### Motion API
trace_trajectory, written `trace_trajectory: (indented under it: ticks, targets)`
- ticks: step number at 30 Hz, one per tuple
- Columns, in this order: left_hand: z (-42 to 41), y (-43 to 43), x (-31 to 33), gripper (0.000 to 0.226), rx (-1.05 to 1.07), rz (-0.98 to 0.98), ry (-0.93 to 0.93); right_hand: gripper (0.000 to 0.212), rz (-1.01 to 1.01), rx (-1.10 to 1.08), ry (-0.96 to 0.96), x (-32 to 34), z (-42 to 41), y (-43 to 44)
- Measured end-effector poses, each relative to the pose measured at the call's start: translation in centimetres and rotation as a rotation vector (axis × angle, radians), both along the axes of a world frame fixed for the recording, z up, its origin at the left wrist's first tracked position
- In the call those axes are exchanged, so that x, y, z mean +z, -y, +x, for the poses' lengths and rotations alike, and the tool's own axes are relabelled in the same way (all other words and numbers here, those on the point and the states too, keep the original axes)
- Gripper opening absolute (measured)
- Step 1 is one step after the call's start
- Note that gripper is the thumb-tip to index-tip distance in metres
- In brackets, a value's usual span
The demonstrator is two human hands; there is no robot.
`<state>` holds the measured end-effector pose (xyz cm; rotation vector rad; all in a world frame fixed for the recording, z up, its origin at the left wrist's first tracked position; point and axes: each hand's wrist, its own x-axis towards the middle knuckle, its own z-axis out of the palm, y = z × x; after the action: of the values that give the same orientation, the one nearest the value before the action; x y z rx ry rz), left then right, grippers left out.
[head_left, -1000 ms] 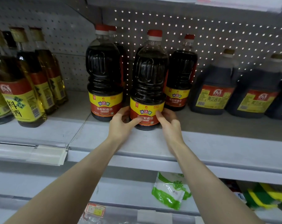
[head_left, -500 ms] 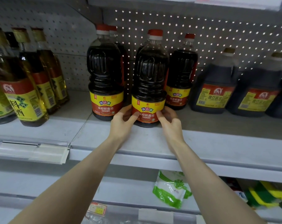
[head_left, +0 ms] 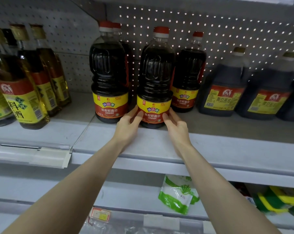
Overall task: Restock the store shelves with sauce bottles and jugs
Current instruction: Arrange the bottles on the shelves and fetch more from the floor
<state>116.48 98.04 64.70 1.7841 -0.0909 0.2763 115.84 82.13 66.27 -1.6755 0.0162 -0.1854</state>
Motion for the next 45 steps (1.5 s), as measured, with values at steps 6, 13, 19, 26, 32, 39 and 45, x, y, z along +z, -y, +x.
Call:
trace_trajectory:
  ticks: [6,13,19,26,32,39,45]
  targets:
    - [0.0,0.1,0.2,0.054,-0.023,-0.005,-0.044,0.05,-0.032,0.003,-0.012,-0.1,0.1,0.0]
    - [0.0,0.3,0.5,0.056,-0.052,-0.024,-0.066,0.049,-0.051,0.005,-0.027,0.0,0.3,0.0]
    - [-0.4,0.4,1.2,0.053,-0.06,-0.042,-0.041,0.047,-0.014,0.007,0.0,0.6,-0.4,-0.2]
    - [-5.9,1.3,2.8,0.038,0.012,-0.052,0.018,0.045,0.004,0.042,0.091,1.8,-4.8,0.3]
    - [-13.1,1.6,1.3,0.04,0.055,-0.045,-0.022,0.032,-0.025,0.002,0.033,0.2,-10.8,1.5]
    - [-20.5,2.3,-6.1,0.04,0.063,-0.071,-0.152,0.018,0.021,0.009,-0.075,-6.7,-17.9,2.3]
    - [-25.0,1.4,-16.0,0.042,0.052,-0.062,-0.365,0.021,0.023,0.034,-0.283,-17.0,-22.4,2.1]
